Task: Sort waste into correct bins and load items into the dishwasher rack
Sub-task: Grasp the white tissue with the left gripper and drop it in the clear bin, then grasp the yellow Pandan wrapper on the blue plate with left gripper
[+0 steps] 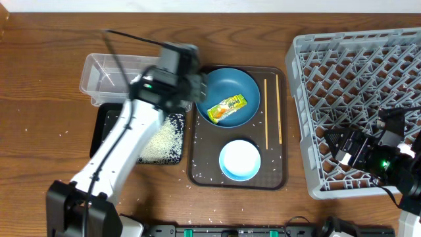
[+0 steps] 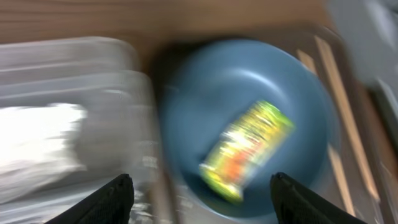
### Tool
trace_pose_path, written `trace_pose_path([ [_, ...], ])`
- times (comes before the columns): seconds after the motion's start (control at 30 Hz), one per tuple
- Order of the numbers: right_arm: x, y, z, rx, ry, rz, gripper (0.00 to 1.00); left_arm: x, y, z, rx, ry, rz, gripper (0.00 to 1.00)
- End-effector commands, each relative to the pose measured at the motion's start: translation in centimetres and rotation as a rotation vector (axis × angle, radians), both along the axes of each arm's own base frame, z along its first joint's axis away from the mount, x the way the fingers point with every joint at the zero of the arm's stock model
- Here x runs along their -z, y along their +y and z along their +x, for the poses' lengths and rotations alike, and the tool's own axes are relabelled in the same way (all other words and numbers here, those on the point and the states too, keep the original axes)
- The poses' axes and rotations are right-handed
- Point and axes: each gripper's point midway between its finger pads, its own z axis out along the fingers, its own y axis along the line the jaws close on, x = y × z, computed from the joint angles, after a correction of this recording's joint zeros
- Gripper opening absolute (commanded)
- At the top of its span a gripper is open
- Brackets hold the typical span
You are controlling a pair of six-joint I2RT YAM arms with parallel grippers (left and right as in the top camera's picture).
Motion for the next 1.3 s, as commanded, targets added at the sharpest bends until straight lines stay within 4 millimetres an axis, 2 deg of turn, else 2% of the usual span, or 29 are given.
trace_pose_path([
  [0.0, -0.4, 0.3, 0.0, -0.021, -0.017, -0.010, 0.92, 1.9, -5.3, -3.3, 0.281, 0.019, 0.052, 0.73],
  [0.03, -0.4, 0.3, 0.0, -0.021, -0.017, -0.010, 0.92, 3.1, -6.2, -3.9, 0.336, 0.024, 0.102, 0.73],
  [0.17, -0.4, 0.3, -0.1, -0.021, -0.013, -0.007, 0.92, 7.4, -7.9, -4.6, 0.414, 0.050, 0.257, 0.73],
  [0.37, -0.1, 0.4, -0.4, -0.021, 0.004, -0.001, 0.92, 12.7, -8.7, -3.6, 0.449, 0.083, 0.327, 0.73],
  [0.5, -0.1, 0.4, -0.4, -0.022, 0.004, -0.001, 0.92, 14.9, -8.6, -2.8, 0.438, 0.096, 0.333, 0.73],
  [0.67, -0.1, 0.4, -0.4, -0.022, 0.004, -0.001, 0.93, 16.0, -8.4, -2.5, 0.432, 0.111, 0.338, 0.72],
  [0.73, -0.1, 0.4, -0.4, -0.022, 0.004, -0.002, 0.93, 15.9, -8.4, -2.6, 0.415, 0.119, 0.327, 0.70],
  [0.83, -0.1, 0.4, -0.4, -0.020, 0.005, -0.004, 0.93, 14.2, -8.8, -2.9, 0.385, 0.116, 0.292, 0.67],
  [1.03, -0.1, 0.3, -0.3, -0.020, 0.002, -0.006, 0.93, 8.0, -9.7, -4.0, 0.321, 0.056, 0.203, 0.67],
  [1.13, -0.2, 0.3, -0.3, -0.020, -0.001, -0.007, 0.93, 5.5, -10.1, -4.4, 0.328, 0.008, 0.175, 0.67],
  [1.2, -0.2, 0.3, -0.2, -0.020, -0.005, -0.008, 0.93, 4.4, -10.1, -4.2, 0.331, -0.026, 0.172, 0.69],
  [1.27, -0.3, 0.3, -0.1, -0.020, -0.009, -0.009, 0.93, 4.2, -9.7, -3.4, 0.338, -0.067, 0.215, 0.71],
])
